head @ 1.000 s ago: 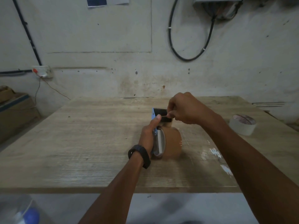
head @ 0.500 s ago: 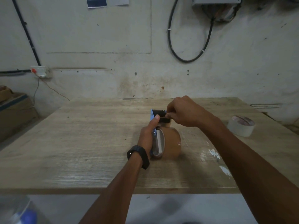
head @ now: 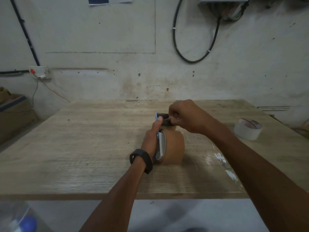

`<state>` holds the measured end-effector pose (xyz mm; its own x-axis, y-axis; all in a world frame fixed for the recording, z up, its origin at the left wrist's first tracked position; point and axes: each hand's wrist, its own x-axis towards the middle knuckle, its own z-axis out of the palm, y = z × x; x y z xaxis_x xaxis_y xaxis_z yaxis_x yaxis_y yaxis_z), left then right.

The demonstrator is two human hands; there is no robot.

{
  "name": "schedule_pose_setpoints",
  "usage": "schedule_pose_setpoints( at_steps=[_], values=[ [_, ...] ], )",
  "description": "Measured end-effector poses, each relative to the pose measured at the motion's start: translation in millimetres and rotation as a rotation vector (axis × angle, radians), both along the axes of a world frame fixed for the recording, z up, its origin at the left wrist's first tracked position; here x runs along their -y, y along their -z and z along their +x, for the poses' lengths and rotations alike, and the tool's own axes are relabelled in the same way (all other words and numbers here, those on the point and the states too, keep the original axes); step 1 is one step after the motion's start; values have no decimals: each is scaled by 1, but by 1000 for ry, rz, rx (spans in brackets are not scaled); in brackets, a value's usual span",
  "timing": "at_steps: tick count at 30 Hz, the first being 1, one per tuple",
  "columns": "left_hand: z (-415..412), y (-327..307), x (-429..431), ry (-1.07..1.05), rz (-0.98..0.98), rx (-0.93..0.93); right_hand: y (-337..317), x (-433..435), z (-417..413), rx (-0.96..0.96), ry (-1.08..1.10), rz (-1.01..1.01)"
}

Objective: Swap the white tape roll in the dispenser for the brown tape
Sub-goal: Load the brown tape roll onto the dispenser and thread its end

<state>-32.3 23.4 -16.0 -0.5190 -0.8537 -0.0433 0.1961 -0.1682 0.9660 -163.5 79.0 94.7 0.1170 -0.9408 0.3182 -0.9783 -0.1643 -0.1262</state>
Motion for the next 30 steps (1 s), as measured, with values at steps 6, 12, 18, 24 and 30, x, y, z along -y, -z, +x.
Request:
schedule_pose_setpoints(
  at_steps=[6,12,18,24,30],
  values=[
    [3,-2,2,35,49,-20,5,-3,-2,-7,-63,-71],
    [0,0,4,44,65,-6,0,-3,-3,-23,-72,-124],
    [2,0,4,27,75,-13,0,1,0,-2,-75,-159],
    [2,4,10,47,75,-88,-5,3,0,41,-55,-190],
    [5,3,7,68,61,-92,-5,2,-10,512,-9,-57]
  ],
)
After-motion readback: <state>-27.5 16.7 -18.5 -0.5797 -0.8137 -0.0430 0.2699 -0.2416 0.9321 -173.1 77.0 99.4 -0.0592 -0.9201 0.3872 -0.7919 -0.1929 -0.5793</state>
